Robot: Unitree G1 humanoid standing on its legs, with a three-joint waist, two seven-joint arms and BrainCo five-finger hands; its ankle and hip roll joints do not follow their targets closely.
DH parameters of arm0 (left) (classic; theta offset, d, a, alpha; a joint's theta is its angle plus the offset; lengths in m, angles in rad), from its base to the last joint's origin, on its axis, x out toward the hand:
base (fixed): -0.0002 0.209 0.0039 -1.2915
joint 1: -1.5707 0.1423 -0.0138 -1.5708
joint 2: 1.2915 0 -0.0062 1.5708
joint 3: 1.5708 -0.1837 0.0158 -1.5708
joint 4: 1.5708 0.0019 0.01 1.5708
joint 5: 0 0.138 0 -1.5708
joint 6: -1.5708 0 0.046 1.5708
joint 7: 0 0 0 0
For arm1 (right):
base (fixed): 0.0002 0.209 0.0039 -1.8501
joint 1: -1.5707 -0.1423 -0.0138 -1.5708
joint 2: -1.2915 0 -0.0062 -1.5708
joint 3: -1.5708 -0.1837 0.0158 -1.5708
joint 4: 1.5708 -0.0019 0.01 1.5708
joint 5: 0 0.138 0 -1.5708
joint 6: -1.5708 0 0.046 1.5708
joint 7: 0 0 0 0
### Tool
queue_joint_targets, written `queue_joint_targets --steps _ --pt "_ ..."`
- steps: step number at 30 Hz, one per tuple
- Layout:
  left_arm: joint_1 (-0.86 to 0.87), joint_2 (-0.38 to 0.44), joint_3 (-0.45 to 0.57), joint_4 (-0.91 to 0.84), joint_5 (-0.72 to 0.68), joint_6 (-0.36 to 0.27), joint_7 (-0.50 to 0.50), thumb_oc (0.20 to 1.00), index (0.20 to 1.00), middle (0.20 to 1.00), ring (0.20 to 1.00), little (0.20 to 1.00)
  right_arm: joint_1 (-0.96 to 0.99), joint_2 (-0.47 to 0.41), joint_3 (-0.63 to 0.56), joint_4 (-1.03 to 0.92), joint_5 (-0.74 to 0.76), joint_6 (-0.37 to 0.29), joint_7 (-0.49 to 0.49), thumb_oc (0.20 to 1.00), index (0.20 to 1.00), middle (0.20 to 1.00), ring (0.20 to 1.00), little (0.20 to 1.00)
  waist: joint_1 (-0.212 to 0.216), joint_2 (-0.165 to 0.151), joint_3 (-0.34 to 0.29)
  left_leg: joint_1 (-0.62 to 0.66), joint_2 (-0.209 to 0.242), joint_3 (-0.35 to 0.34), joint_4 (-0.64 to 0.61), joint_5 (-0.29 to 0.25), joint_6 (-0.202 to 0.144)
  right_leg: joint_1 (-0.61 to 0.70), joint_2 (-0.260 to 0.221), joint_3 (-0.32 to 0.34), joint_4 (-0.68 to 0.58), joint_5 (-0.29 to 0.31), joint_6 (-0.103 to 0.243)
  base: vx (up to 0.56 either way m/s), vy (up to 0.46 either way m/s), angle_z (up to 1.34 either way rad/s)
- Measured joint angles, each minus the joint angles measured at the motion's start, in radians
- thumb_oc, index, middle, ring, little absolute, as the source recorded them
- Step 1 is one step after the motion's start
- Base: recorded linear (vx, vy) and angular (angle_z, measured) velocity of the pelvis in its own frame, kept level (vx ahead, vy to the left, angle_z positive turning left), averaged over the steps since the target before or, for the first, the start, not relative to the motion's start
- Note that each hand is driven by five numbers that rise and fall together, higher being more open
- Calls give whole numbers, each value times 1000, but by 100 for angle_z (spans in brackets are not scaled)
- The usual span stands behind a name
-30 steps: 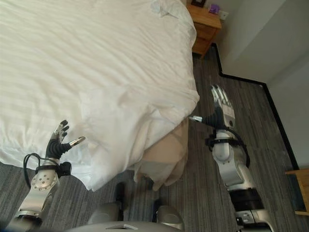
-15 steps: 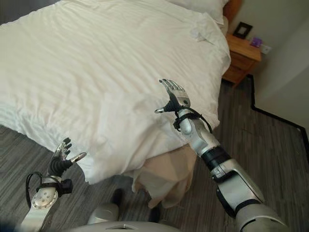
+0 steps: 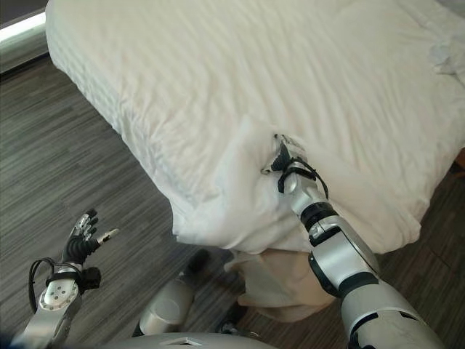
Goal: Making the bed.
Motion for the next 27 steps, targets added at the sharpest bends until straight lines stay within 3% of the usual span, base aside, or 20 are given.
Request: queue_joint_targets --steps 2,3,4,7,11,15,17,18,19,20,22,23,24,26,27 --pt "-107 -15 -54 61 2 11 19 1000 1000 1000 1000 1000 10 15 15 -11 1 13 -13 608 608 608 608 608 -15 -1 2 -13 -4 -2 9 0 0 -11 -2 1 -4 -2 2 1 62 9" --pt "-206 -10 -99 121 3 18 24 1000 1000 1000 1000 1000 4 34 11 -23 0 17 -19 278 278 278 278 278 -17 -1 5 -18 -2 0 14 0 0 -12 1 1 0 1 0 -2 93 -2" --pt "-268 -11 -130 156 4 18 23 1000 1000 1000 1000 1000 -12 62 15 -18 -1 18 -25 200 200 200 200 200 -35 -6 7 -18 -5 2 16 0 0 -12 1 5 1 3 0 -6 71 -16" --pt "-376 -24 -167 202 4 16 22 1000 1000 1000 1000 1000 -77 87 54 14 -3 22 -24 200 200 200 200 200 -59 -9 7 -15 -1 26 25 -5 -5 -15 1 30 1 10 0 -5 87 -23" --pt "-352 -20 -169 162 4 15 22 1000 1000 1000 1000 1000 -67 79 57 -28 -6 20 -4 200 200 200 200 200 -69 -9 7 -4 0 56 28 -9 6 -15 -8 56 1 14 1 -43 107 -17" --pt "-278 -23 -150 133 4 32 23 1000 1000 1000 1000 1000 156 10 -62 -519 -10 31 2 200 200 200 200 200 -116 -4 11 2 -8 70 40 -13 18 -9 -25 127 1 19 -2 -111 81 -7" --pt "-272 -31 -142 135 7 51 26 1000 1000 1000 1000 1000 281 2 -105 -677 -36 20 -2 200 200 200 200 200 -172 11 19 5 -13 89 74 -25 35 -15 -21 180 31 23 -3 -246 108 -28" --pt "-279 -49 -138 135 17 60 28 1000 1000 1000 1000 1000 412 -2 -157 -809 -50 11 1 200 200 200 200 200 -211 38 24 9 5 104 95 -36 52 -37 -16 238 96 22 -3 -222 85 -36" --pt "-270 -63 -127 133 28 66 29 1000 1000 1000 1000 1000 487 -3 -191 -861 -49 -1 8 200 200 200 200 200 -223 57 31 22 28 126 92 -37 64 -60 -7 268 162 2 6 -299 66 -63" --pt "-258 -75 -107 117 46 69 29 1000 1000 1000 1000 1000 556 -3 -230 -911 -49 -11 16 200 200 200 200 200 -227 79 36 37 54 146 85 -32 72 -111 3 298 334 -72 6 -200 -20 -66" --pt "-195 -92 -63 57 46 72 42 1000 1000 1000 1000 1000 752 -1 -314 -1035 -46 -20 38 200 200 200 200 200 -283 92 21 56 68 167 80 -30 84 -117 22 307 561 -170 16 -187 -58 -51" --pt "-147 -100 -23 17 46 70 47 1000 1000 1000 1000 1000 861 4 -352 -1113 -38 -39 41 200 200 200 200 200 -276 81 15 84 67 197 52 -29 86 -71 11 323 542 -185 2 -298 -146 -104" --pt "-120 -99 2 44 44 80 60 1000 1000 1000 1000 1000 906 11 -365 -1119 -25 -53 59 200 200 200 200 200 -296 63 -2 85 61 258 47 -17 71 23 -2 326 372 -204 17 -304 -148 -120" --pt "-118 -122 39 47 44 82 64 1000 1000 1000 1000 1000 938 11 -346 -1145 0 -60 84 200 200 200 200 200 -290 50 -12 85 52 317 8 17 48 102 -5 333 144 -201 7 -284 -153 -99" --pt "-122 -166 27 71 41 88 61 1000 1000 1000 1000 1000 945 -6 -330 -1123 2 -57 102 200 200 200 200 200 -318 101 -25 88 85 302 -18 47 25 137 37 333 48 -129 -9 -395 -196 -33"
